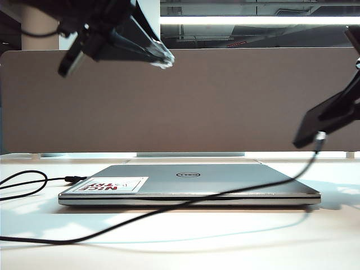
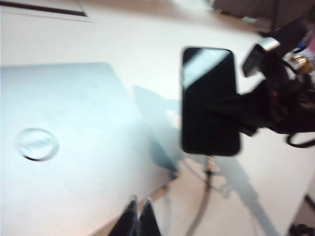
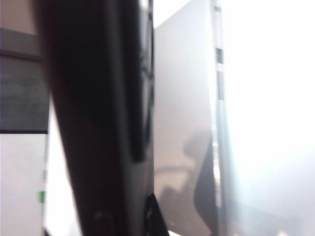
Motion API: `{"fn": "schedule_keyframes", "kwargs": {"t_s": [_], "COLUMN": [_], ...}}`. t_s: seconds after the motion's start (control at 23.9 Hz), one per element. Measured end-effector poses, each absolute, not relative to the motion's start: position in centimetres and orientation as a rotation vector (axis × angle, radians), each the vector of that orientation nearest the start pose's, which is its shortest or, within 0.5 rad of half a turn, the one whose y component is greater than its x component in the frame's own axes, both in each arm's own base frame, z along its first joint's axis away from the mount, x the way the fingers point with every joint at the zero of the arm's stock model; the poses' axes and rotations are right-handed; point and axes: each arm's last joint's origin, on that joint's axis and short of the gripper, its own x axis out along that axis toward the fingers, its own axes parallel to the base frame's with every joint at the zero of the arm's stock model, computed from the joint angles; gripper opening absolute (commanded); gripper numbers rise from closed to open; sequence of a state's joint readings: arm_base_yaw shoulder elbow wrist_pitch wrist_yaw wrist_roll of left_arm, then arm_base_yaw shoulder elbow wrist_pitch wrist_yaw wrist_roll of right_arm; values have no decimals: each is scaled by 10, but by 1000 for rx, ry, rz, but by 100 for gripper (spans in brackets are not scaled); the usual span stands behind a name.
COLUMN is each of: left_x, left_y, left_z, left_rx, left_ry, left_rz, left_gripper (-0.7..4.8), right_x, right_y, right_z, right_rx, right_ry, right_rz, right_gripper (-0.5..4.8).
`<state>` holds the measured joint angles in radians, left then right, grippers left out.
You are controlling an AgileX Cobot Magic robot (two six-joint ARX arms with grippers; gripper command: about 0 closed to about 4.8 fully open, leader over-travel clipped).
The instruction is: Pick up the charging cable and the phone, plug the charging cable into the charging port on the phone, and finally place them back on the table.
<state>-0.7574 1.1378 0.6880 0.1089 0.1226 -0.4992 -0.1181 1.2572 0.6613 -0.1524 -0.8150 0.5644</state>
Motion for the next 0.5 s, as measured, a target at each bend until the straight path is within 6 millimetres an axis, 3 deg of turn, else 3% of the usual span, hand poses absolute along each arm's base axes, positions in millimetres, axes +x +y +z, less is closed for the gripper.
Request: {"fn": "schedule_keyframes", "kwargs": {"t_s": [0.08,0.29,0.5], "left_x": [186,189,186], "left_y": [-166,-163,-161], "left_z": [275,290,287], "left_rx": [-339,-345,-324], "left_ry": [524,485,544], "left_rz": [-730,-724,-707], "left_gripper": [-6,-6,-6], "right_x": [242,255,288], "right_y": [-12,-18,-23], "right_z": [218,237,224], "right_rx": [762,606,519], "right_ry": [880,906,1125], "right_rz": [428,393,419], "right_gripper": [-5,-5,-5]}}
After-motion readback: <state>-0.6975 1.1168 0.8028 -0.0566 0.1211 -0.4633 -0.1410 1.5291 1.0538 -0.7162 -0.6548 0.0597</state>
